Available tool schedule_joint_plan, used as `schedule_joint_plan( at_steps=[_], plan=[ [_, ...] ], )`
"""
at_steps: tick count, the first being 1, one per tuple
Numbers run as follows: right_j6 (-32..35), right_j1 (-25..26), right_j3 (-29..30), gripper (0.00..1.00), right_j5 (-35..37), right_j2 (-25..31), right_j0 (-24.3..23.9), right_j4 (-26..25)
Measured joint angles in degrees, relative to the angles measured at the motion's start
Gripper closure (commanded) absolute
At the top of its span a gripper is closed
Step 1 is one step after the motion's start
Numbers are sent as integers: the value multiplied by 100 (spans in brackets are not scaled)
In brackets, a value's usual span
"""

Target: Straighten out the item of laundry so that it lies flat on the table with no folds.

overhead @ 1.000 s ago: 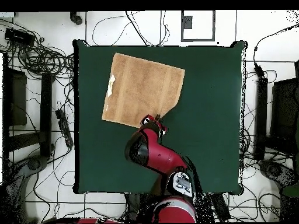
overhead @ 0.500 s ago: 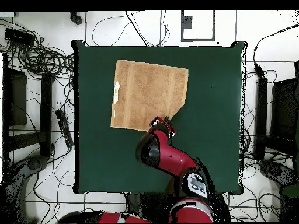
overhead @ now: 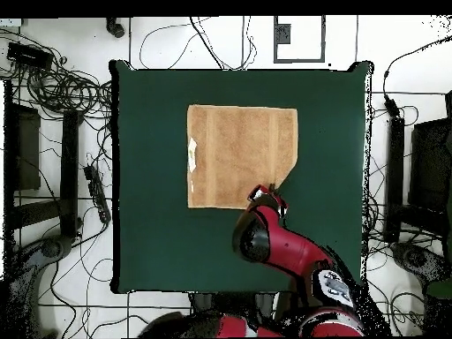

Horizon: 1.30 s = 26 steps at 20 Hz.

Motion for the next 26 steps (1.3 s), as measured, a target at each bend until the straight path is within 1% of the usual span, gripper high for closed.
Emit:
schedule_joint_plan(
  at_steps=[5,8,17,26],
  plan=[
    [0,-91,36,100,-1,9,-387,-495],
    [0,-98,59,100,-1,9,-551,-706],
    [0,-157,259,100,-1,12,-666,-916],
    [0,-495,603,100,-1,70,-786,-1088]
  ],
)
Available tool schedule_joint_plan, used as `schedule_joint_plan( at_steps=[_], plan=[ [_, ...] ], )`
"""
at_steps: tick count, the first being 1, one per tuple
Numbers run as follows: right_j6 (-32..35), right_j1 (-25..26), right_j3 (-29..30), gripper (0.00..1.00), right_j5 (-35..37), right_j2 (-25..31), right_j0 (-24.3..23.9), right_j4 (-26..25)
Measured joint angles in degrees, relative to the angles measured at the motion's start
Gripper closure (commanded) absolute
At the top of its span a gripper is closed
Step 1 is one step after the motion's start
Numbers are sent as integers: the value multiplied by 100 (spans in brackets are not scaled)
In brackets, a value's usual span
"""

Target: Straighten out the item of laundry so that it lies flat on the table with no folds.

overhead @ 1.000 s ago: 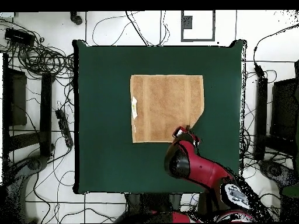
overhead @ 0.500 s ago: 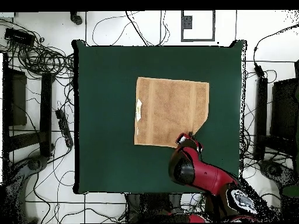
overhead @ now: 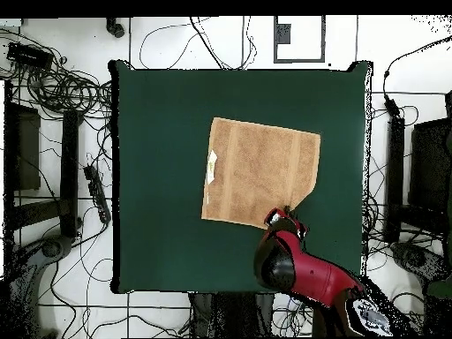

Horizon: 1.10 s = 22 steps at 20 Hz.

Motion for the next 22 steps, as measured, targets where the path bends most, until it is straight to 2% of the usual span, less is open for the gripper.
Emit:
schedule_joint_plan(
  at_steps=[8,10,19,20,22],
  plan=[
    [0,-185,190,100,0,31,-167,-219],
    [0,-238,246,100,0,80,-358,-391],
    [0,-252,265,100,0,158,-657,-674],
    [0,-249,265,0,0,182,-674,-706],
    [0,-249,265,0,0,182,-673,-711]
  ],
)
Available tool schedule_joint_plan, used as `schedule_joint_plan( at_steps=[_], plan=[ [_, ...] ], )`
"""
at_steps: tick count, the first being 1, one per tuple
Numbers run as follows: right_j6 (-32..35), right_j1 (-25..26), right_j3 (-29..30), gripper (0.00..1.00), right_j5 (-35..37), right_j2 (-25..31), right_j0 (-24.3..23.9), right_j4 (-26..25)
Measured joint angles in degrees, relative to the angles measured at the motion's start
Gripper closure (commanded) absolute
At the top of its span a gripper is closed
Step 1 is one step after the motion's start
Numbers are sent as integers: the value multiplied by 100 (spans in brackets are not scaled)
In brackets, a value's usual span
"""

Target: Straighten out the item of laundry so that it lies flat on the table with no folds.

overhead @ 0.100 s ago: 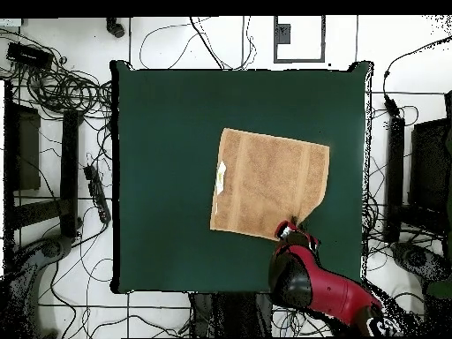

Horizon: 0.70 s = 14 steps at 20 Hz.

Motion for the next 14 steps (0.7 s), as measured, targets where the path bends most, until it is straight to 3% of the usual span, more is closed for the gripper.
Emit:
schedule_joint_plan(
  at_steps=[14],
  plan=[
    [0,0,-1,0,0,14,-56,-70]
  ],
)
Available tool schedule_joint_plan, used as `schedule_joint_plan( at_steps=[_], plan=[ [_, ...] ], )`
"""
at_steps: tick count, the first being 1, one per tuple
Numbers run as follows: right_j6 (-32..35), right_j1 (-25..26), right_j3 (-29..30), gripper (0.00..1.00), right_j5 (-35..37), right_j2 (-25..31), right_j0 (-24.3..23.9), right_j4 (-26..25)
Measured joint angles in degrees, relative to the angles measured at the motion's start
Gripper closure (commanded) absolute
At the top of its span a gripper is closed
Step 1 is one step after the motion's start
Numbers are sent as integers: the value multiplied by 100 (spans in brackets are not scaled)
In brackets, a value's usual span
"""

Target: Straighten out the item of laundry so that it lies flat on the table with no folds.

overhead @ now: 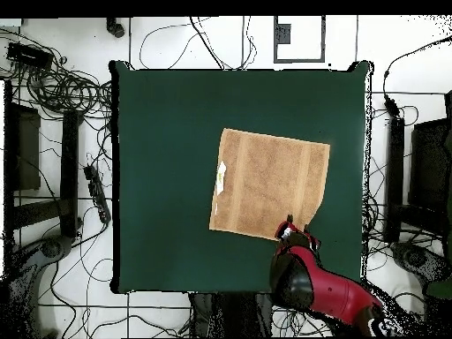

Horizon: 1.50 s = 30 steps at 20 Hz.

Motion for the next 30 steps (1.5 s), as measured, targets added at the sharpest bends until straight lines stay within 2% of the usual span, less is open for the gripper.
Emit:
schedule_joint_plan(
  at_steps=[10,16,27,30],
  plan=[
    [0,62,-2,0,-1,13,8,-112],
    [0,272,-79,0,-1,14,240,-2],
    [0,1140,-633,0,-38,-39,985,948],
    [0,1159,-647,0,-54,-136,1124,1092]
  ],
)
